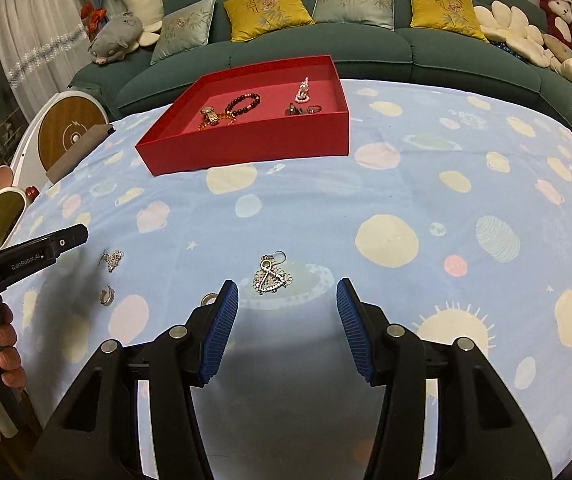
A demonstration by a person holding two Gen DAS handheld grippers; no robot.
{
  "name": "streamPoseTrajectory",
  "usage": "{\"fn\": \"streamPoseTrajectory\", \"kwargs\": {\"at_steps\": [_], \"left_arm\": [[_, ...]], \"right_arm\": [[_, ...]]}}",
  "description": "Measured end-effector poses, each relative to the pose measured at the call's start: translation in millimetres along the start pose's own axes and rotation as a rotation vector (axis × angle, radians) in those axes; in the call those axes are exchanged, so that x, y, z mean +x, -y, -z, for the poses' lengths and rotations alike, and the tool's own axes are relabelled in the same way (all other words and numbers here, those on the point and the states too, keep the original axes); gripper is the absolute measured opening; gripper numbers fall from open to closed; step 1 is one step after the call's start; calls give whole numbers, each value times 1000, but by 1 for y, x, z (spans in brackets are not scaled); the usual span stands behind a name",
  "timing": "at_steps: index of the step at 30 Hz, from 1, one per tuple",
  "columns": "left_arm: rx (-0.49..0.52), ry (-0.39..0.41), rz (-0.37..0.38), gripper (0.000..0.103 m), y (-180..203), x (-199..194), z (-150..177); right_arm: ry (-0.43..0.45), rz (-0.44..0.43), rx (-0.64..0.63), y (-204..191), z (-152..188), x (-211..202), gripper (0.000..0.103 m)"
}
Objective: Organize jewelry
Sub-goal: 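Move the right tool to the silver pendant and close on it, then grasp the small silver earring with the left tool while the right tool holds the pendant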
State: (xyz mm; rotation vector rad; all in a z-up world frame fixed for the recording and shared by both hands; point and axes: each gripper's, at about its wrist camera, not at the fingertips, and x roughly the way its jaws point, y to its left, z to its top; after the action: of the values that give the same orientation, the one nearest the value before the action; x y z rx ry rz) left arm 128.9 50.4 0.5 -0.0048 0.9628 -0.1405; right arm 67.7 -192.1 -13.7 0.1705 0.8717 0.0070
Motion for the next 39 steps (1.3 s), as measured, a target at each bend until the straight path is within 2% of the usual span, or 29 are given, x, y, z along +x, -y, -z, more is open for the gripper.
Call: {"fn": "streamPoseTrajectory", "kwargs": {"at_steps": [7, 12, 24, 30, 32, 33, 39], "left_arm": [[1, -26, -16, 38, -8, 11, 4], [-5, -61, 2, 38, -8, 23, 8], [13, -35, 5, 38, 5, 29, 5], [-2, -39, 18, 38, 4, 30, 2], [-21, -40, 24, 38, -1, 29, 1], [-25, -40, 23, 38, -3, 29, 1], [-10, -36, 22, 38, -1, 27, 4]], "right_arm": [[-7, -3, -47, -8, 4, 3, 50], [-11, 1, -46, -8, 2, 9, 50], [-19, 25, -48, -10, -8, 36, 49], [-19, 50, -82, -15, -10, 40, 37], [-20, 54, -89, -17, -10, 40, 24], [-22, 53, -95, -18, -9, 40, 21], [-12, 55, -128, -25, -5, 35, 18]]}}
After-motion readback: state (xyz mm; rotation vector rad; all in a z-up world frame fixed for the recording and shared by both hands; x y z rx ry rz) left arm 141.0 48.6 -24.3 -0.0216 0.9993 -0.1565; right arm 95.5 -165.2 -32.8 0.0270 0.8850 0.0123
